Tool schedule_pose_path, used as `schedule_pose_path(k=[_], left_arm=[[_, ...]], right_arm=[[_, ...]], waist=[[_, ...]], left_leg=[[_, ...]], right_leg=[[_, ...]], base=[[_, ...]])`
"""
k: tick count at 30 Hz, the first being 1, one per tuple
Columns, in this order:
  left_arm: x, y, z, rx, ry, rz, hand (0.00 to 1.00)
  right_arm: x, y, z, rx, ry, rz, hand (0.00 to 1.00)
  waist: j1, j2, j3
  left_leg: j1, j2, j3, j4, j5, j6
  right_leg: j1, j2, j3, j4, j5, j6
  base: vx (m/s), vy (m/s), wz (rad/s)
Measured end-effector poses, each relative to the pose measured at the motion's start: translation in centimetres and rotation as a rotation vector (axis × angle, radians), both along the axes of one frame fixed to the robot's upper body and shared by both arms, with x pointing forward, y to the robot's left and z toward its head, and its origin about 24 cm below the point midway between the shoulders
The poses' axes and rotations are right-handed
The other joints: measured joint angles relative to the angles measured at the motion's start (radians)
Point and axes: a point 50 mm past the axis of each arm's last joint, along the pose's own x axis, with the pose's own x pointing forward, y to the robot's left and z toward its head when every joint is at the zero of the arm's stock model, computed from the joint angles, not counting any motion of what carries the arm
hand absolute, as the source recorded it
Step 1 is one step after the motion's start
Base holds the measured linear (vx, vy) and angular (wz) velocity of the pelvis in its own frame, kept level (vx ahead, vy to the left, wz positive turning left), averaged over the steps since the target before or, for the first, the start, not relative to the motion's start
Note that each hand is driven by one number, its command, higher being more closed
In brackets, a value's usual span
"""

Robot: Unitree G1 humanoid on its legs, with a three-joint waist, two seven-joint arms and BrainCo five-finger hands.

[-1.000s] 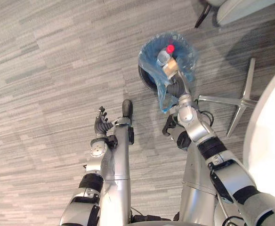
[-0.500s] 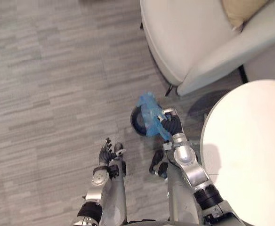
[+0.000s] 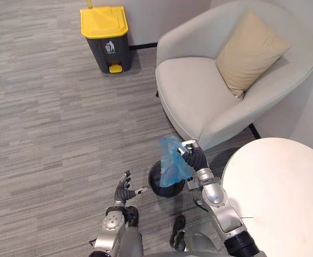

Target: Gather rubbish on tea table into small bin, then transfer packed bag to large trash can.

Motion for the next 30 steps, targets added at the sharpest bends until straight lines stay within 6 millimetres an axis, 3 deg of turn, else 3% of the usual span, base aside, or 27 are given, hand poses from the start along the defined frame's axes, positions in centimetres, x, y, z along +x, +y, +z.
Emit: schedule_pose_path(k=[10, 21, 30], left_arm=[[0.4, -1.0, 3.5, 0.055, -0.18, -0.119, 0.0], [2.4, -2.2, 8.6, 0.215, -0.454, -0.237, 0.0], [3.5, -3.9, 10.5, 0.374, -0.581, -0.307, 0.0]], right_arm=[[-0.2, 1.6, 0.6, 0.023, -0.012, 0.213, 1.0], [0.0, 4.6, 2.5, 0.052, -0.076, 0.413, 1.0], [-0.3, 6.0, 3.1, 0.071, -0.084, 0.516, 1.0]], waist=[[0.001, 0.029, -0.047], [0.001, 0.032, -0.089], [-0.001, 0.039, -0.1]], left_leg=[[0.069, 0.001, -0.021, -0.076, 0.043, -0.001], [0.101, 0.002, -0.025, -0.126, 0.07, 0.001], [0.11, 0.002, -0.025, -0.126, 0.07, 0.001]], right_leg=[[0.086, 0.032, -0.004, -0.107, 0.052, -0.009], [0.11, 0.049, -0.001, -0.146, 0.082, -0.006], [0.124, 0.052, 0.001, -0.161, 0.087, -0.007]], base=[[-0.02, 0.001, 0.02], [-0.04, -0.003, -0.01], [0.0, 0.0, 0.0]])
